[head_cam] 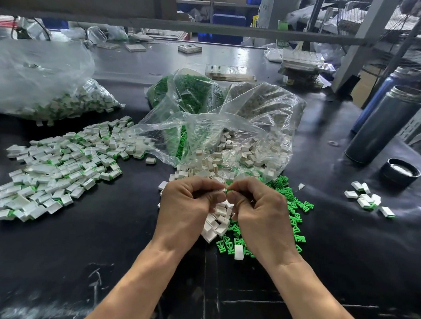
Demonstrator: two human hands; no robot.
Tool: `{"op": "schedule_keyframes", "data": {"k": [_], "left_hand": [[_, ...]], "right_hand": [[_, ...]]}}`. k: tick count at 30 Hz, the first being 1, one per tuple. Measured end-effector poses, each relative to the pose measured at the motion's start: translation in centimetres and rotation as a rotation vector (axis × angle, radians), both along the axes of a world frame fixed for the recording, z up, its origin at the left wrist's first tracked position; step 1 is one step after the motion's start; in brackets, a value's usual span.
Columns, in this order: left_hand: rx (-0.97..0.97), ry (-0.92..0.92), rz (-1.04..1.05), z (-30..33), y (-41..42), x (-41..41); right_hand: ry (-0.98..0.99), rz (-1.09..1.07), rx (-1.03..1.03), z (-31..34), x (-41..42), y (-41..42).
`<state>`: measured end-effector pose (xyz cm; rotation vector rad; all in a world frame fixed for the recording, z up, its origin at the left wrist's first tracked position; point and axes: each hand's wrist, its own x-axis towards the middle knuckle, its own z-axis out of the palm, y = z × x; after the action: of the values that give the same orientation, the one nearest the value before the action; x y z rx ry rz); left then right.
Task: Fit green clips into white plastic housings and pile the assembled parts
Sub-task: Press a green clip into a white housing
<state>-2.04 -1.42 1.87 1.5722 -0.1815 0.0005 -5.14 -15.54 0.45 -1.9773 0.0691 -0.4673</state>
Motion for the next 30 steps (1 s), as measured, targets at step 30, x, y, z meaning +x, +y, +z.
{"op": "schedule_keyframes", "data": {"k": [30], "left_hand": [[-0.209, 0.024, -0.044, -1.0, -0.3, 0.7]], "right_hand": [[0.281, 0.328, 0.814, 0.7, 0.2, 0.3]]}}
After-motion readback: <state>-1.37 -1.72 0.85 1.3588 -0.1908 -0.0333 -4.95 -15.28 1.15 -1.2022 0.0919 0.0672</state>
